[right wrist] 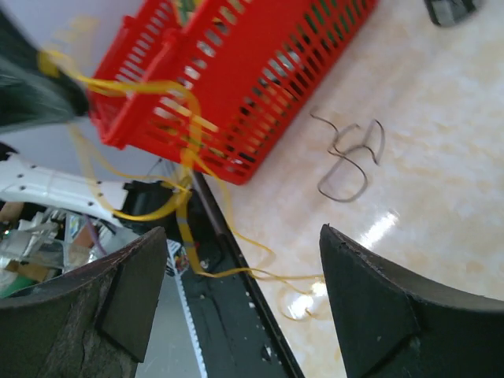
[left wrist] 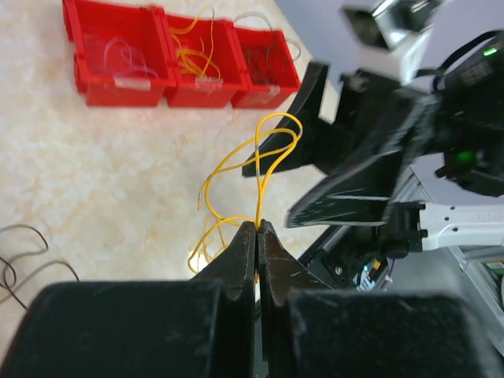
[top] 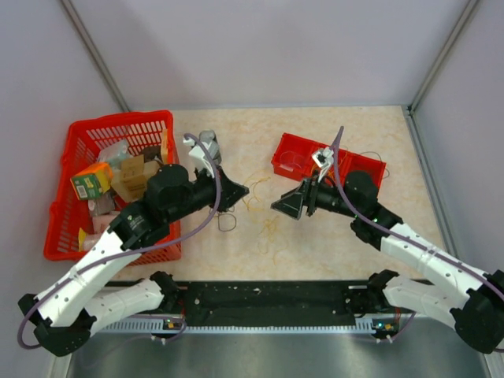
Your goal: Untangle the cables
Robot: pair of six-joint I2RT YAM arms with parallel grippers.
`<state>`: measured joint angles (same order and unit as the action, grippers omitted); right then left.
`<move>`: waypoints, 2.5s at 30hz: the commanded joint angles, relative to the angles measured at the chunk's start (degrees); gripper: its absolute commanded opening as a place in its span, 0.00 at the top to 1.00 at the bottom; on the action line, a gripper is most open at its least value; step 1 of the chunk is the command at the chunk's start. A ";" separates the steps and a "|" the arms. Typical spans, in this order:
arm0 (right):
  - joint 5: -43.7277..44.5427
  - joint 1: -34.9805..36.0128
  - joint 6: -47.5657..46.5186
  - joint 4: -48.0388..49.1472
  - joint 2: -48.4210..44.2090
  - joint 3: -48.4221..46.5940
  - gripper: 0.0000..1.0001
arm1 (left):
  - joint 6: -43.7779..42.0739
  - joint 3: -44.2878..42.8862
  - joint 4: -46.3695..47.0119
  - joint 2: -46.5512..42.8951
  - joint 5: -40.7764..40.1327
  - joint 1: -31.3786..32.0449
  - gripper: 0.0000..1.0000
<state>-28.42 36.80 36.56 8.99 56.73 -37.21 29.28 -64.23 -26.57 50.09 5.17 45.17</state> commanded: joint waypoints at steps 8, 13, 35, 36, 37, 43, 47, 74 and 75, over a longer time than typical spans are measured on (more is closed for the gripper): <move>-3.58 6.00 -1.31 7.70 0.22 -0.49 0.29 | 5.35 2.62 5.74 -0.25 2.83 0.18 1.00; -3.13 8.64 -1.31 8.85 3.38 -2.60 0.47 | 5.26 2.26 5.74 0.28 3.01 0.18 1.00; 5.66 12.86 -3.16 -7.85 -6.02 -7.69 1.00 | 9.13 15.70 15.56 2.56 18.11 -5.35 0.30; 5.75 12.86 -3.24 -8.20 -6.10 -8.48 1.00 | 9.91 16.67 16.62 2.56 19.69 -5.35 0.30; 5.66 12.95 -3.25 -8.03 -6.45 -9.01 1.00 | 10.97 18.07 17.59 2.47 20.40 -5.35 0.30; 3.99 12.86 -2.46 -5.74 -7.69 -11.21 1.00 | 16.95 23.88 24.98 4.31 24.62 -5.00 0.10; 2.50 12.86 -0.88 -3.55 -7.77 -11.13 1.00 | 16.61 23.54 25.34 8.44 22.09 -4.56 0.02; 10.82 12.86 -14.49 -20.85 -15.42 -41.28 1.00 | 10.19 24.32 23.05 33.33 13.38 -6.76 0.64; 13.37 12.95 -15.02 -22.08 -15.42 -40.67 1.00 | 10.01 24.76 22.88 32.37 13.38 -6.85 0.64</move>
<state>-23.38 49.10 27.62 -6.81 42.02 -77.54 40.73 -40.58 -4.27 86.13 19.75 39.09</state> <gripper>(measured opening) 0.003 0.359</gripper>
